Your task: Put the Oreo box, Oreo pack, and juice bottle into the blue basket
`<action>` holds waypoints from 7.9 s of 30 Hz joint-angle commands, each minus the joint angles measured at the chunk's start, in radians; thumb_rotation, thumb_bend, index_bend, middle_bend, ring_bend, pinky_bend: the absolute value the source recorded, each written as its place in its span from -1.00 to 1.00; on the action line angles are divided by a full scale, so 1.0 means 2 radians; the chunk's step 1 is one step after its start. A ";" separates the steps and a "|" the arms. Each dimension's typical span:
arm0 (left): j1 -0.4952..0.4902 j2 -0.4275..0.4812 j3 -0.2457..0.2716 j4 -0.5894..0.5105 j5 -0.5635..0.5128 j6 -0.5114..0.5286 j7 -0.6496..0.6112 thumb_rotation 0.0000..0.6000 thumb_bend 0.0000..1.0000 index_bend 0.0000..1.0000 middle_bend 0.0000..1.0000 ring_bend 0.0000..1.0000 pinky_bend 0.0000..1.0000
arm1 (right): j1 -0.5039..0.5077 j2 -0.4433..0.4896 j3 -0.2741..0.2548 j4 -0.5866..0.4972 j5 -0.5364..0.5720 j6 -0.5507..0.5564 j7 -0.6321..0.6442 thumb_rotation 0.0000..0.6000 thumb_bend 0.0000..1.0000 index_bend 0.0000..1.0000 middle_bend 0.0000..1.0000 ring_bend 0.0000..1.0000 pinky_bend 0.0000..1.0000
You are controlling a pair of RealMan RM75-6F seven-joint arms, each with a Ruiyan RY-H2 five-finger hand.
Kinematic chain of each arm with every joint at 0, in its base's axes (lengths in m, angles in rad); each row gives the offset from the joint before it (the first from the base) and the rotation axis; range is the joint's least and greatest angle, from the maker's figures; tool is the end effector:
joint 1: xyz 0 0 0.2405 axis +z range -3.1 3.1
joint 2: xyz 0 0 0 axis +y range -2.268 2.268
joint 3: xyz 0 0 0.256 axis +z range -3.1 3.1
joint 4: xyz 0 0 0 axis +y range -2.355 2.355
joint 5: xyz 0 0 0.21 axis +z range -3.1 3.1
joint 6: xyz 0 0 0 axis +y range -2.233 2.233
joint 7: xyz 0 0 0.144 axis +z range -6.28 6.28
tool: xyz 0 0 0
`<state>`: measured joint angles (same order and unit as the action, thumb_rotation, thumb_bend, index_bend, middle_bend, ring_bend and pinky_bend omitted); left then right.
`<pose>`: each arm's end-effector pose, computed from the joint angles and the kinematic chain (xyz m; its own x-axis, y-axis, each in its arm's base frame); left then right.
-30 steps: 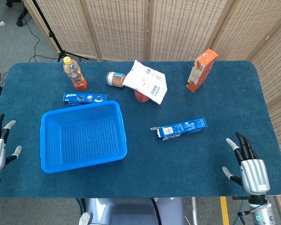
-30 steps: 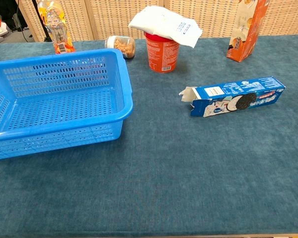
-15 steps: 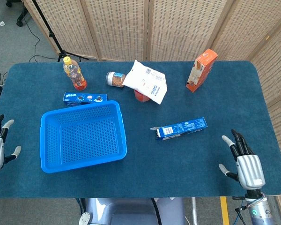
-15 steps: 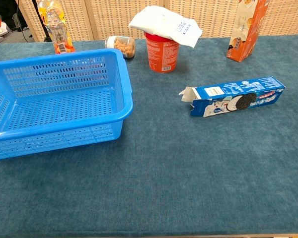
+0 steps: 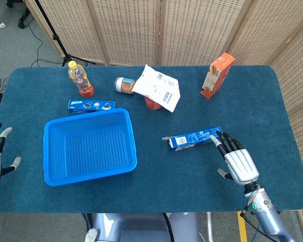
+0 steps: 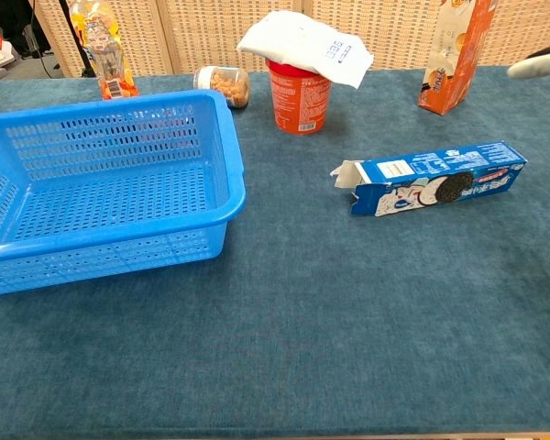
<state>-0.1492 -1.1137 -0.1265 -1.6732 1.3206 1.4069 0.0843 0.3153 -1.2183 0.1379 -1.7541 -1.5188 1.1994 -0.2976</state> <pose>-0.3069 0.2143 0.1640 0.3902 -0.0050 0.9207 0.9168 0.0942 -0.3881 -0.2179 -0.2481 0.0911 0.4852 -0.0847 0.8703 -0.8405 -0.3196 0.4375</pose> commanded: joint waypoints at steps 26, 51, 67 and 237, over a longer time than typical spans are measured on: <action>-0.007 0.006 0.001 0.005 -0.016 -0.025 -0.017 1.00 -0.45 -0.93 -1.00 -1.00 -0.89 | 0.142 -0.071 0.036 0.149 0.118 -0.164 0.022 1.00 -0.64 -1.00 -1.00 -1.00 -0.67; -0.013 0.001 0.007 0.010 -0.019 -0.041 -0.023 1.00 -0.44 -0.93 -1.00 -1.00 -0.89 | 0.196 -0.151 0.020 0.251 0.151 -0.213 0.047 1.00 -0.60 -0.85 -0.99 -1.00 -0.64; -0.015 0.000 0.017 0.002 -0.004 -0.044 -0.024 1.00 -0.43 -0.93 -1.00 -1.00 -0.89 | 0.194 -0.182 0.013 0.301 0.140 -0.190 0.083 1.00 -0.48 0.12 -0.27 -0.31 -0.03; -0.007 0.050 0.012 -0.019 0.007 -0.036 -0.108 1.00 -0.43 -0.93 -1.00 -1.00 -0.91 | 0.561 -0.300 0.166 0.040 0.637 0.004 -0.291 1.00 -0.52 -1.00 -1.00 -0.98 0.04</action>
<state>-0.1624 -1.0143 -0.1034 -1.7118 1.3337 1.3355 -0.1317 1.4405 -1.8189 0.4743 -1.6725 -0.2394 1.2026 -0.8827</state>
